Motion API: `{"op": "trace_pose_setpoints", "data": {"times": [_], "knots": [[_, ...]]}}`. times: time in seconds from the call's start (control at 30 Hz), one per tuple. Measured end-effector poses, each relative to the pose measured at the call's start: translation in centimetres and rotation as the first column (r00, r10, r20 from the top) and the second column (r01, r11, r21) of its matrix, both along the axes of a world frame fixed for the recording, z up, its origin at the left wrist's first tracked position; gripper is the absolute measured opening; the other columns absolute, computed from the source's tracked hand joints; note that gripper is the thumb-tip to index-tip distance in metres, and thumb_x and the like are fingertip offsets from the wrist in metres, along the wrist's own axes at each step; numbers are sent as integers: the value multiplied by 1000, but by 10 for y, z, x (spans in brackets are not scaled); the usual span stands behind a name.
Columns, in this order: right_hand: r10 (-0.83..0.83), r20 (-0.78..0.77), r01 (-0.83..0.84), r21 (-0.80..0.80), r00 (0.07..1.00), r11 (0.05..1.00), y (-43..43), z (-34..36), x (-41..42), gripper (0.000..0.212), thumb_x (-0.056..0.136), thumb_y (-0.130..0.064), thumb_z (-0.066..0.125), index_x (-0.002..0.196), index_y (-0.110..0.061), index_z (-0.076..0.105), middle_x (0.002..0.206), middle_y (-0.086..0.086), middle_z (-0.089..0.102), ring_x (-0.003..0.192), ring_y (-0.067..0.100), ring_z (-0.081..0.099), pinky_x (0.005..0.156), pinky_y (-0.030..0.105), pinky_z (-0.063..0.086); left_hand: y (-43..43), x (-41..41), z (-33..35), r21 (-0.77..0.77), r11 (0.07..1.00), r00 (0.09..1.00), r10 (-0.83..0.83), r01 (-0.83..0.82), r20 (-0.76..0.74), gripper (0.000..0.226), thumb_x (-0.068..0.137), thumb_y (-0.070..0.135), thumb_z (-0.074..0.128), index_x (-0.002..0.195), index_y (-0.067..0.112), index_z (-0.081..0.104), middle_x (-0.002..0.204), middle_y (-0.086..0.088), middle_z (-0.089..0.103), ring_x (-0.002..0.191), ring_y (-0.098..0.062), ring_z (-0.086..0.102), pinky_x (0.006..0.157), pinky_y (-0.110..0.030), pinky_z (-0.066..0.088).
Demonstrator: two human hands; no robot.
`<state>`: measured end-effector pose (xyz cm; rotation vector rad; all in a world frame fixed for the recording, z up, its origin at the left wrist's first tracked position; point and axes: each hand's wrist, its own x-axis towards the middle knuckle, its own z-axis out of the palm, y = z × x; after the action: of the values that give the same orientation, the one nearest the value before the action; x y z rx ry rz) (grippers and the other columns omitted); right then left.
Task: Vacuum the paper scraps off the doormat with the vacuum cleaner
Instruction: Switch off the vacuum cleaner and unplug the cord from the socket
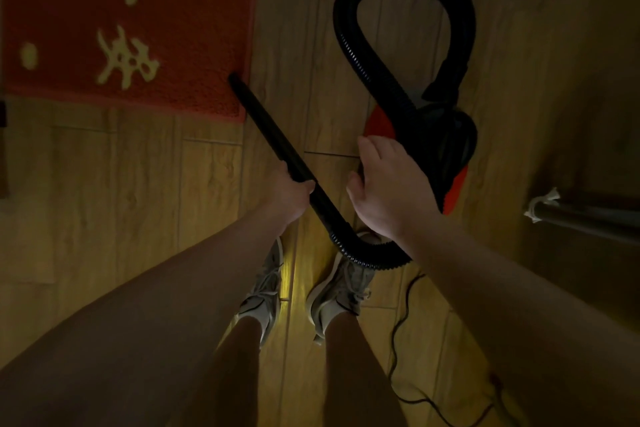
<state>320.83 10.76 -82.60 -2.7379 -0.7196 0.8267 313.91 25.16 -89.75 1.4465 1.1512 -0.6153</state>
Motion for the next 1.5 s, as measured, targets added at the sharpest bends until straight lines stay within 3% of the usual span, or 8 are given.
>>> {"op": "trace_pose_setpoints", "data": {"times": [0.07, 0.23, 0.33, 0.6, 0.9, 1.1, 1.37, 1.5], "knots": [[20, 15, -20, -3, 1000, 1000, 2, 9, 1, 45, 97, -27, 50, 135, -1, 51, 132, 15, 57, 127, 30, 49, 107, 41, 43, 5, -2, 7, 83, 984, 987, -161, 159, 27, 46, 99, 5, 60, 143, 0, 47, 130, -16, 63, 115, -31, 64, 66, -10, 50], [36, 47, -35, -17, 998, 999, 8, 39, 13, 51, 100, -29, 48, 143, -2, 45, 141, 13, 53, 135, 29, 44, 116, 37, 31, 25, 5, 42, 259, 911, 928, -357, 320, 109, 53, 104, 19, 55, 153, 10, 39, 148, -13, 52, 130, -29, 54, 109, -33, 44], [44, 73, -41, -41, 996, 998, 13, 64, 23, 53, 101, -31, 46, 146, -2, 43, 144, 13, 51, 138, 29, 41, 118, 36, 26, 44, 10, 76, 379, 779, 801, -582, 500, 140, 51, 106, 24, 50, 153, 9, 40, 160, -8, 35, 146, -21, 35, 115, -24, 25], [36, 172, -23, -75, 985, 997, 30, 142, 45, 43, 102, -33, 40, 135, -7, 51, 138, 12, 56, 137, 30, 42, 118, 40, 29, 87, 36, 175, 609, 417, 568, -820, 675, -68, 54, 108, 36, 37, 157, 14, 30, 166, -6, 26, 154, -22, 20, 127, -47, 12], [-44, 351, 39, 20, 935, 999, 48, 267, 89, 27, 98, -28, 41, 111, -12, 59, 115, 6, 62, 114, 26, 55, 103, 39, 43, 112, 98, 328, 754, 316, 559, -825, 576, -82, 55, 108, 36, 32, 158, 14, 28, 164, -4, 29, 152, -22, 24, 127, -46, 15], [-48, 447, 38, 32, 893, 999, 50, 389, 118, 8, 97, -27, 41, 93, -22, 45, 99, -3, 52, 96, 15, 49, 96, 37, 46, 122, 128, 461, 844, 243, 558, -826, 478, -78, 54, 108, 35, 32, 158, 16, 27, 166, -4, 26, 154, -20, 21, 127, -45, 15], [-34, 579, 39, 4, 815, 999, 41, 595, 144, 42, 103, -35, 36, 139, -14, 45, 140, 4, 51, 128, 20, 46, 110, 33, 35, 127, 157, 664, 952, 116, 544, -837, 283, -60, 51, 109, 34, 33, 156, 15, 32, 165, -7, 30, 151, -24, 29, 125, -43, 20], [-82, 656, 41, 78, 750, 996, 26, 692, 149, 48, 103, -38, 36, 143, -12, 44, 144, 7, 50, 132, 22, 46, 111, 35, 35, 115, 164, 764, 976, 81, 527, -849, 201, -38, 51, 109, 33, 32, 157, 14, 32, 164, -7, 33, 148, -25, 34, 122, -41, 23]]}}
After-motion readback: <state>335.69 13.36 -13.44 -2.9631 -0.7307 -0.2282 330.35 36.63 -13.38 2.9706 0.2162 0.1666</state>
